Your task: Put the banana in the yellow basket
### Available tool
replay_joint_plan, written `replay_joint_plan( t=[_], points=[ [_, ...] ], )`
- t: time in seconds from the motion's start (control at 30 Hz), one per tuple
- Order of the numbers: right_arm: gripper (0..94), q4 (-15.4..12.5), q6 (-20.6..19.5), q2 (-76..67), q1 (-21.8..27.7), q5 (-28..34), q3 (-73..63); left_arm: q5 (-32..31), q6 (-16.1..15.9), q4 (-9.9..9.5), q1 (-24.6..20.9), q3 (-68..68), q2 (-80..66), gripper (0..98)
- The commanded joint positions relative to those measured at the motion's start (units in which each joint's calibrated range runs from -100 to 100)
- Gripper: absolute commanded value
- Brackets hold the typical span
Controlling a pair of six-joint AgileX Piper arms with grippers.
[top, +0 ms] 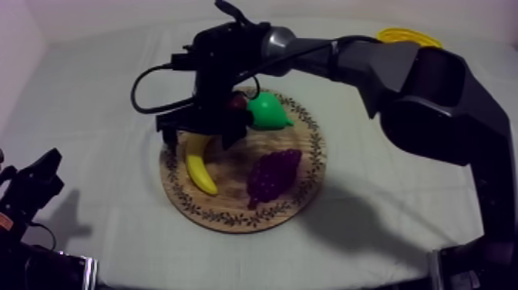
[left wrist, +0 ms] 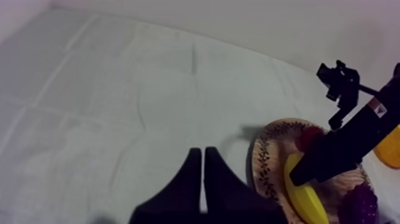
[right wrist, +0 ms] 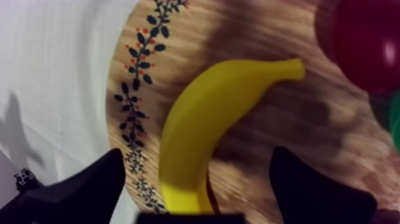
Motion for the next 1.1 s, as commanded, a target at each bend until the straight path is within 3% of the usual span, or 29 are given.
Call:
replay_joint_plan(
  t=[0.0,0.27,0.47,0.57,0.73,1.07],
  points=[
    [77.0,-0.2,0.1,0.2,0.0,0.0,0.1,0.0,0.0,-0.01,0.0,0.0,0.0,0.1],
    [55.9,-0.5,0.7,1.0,-0.3,-0.2,0.4,0.0,0.0,-0.01,0.0,0.0,0.0,0.1],
    [25.1,-1.0,2.0,1.4,-0.3,0.0,0.0,0.0,0.0,-0.01,0.0,0.0,0.0,0.1],
    [15.6,-1.3,2.5,1.5,-0.2,-0.1,0.4,0.0,0.0,-0.01,0.0,0.0,0.0,0.1],
    [9.4,-1.2,2.8,-0.1,-0.1,-1.0,2.7,0.0,0.0,-0.01,0.0,0.0,0.0,0.1],
    [8.3,0.4,4.7,-17.6,2.3,-3.6,15.9,0.0,0.0,-0.01,0.0,0.0,0.0,0.1]
  ],
)
